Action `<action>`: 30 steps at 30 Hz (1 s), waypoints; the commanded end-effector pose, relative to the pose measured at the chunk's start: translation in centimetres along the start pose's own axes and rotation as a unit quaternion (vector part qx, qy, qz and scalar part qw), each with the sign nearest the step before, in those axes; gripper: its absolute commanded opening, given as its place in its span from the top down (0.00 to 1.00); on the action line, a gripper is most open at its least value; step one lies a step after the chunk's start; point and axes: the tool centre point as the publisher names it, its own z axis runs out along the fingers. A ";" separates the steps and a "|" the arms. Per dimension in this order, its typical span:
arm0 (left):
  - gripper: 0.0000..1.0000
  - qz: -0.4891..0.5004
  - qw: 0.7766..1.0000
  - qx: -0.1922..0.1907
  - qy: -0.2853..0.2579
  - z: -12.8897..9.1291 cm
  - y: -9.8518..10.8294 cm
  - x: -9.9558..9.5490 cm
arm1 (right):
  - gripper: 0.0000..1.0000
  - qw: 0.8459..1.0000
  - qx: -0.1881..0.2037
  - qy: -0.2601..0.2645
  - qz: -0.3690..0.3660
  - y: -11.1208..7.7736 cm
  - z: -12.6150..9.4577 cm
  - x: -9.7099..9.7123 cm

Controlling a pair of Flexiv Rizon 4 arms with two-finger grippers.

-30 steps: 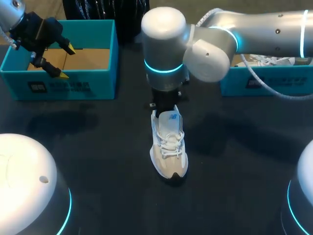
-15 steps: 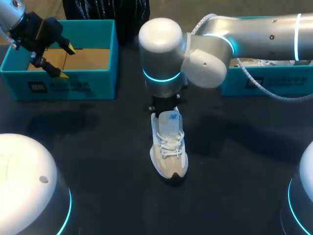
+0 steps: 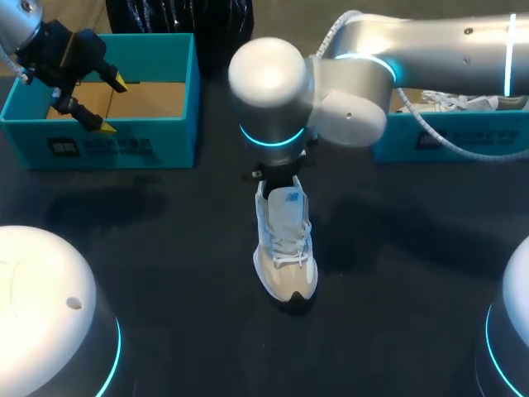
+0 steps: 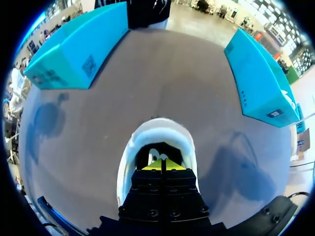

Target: Take the shoe out of the shoebox, open the shoe tongue, remove and reinsert the insole, then place the shoe into the shoebox

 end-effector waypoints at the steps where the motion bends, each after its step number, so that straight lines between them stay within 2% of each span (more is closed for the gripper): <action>1: 0.00 0.000 1.000 -0.001 0.001 -0.1 0.0 0.0 | 1.00 1.000 -0.009 0.009 0.003 0.2 1.5 0.2; 8: 0.00 0.000 1.000 -0.001 0.001 -0.1 0.0 0.0 | 1.00 1.000 0.000 0.015 -0.004 0.1 2.9 0.8; 16: 0.00 0.000 1.000 -0.001 0.001 -0.1 0.0 0.0 | 1.00 0.999 0.030 0.014 -0.008 -2.1 3.0 0.7; 23: 0.00 0.000 1.000 -0.001 0.001 -0.1 0.0 0.0 | 1.00 0.998 0.052 0.014 -0.013 -3.7 2.6 0.9; 27: 0.00 0.000 1.000 -0.001 0.001 -0.1 0.0 0.0 | 1.00 0.998 0.056 0.015 -0.014 -3.8 2.2 0.9; 30: 0.00 0.000 1.000 -0.001 0.001 -0.1 0.0 0.0 | 1.00 0.998 0.053 0.016 -0.015 -3.2 1.3 1.0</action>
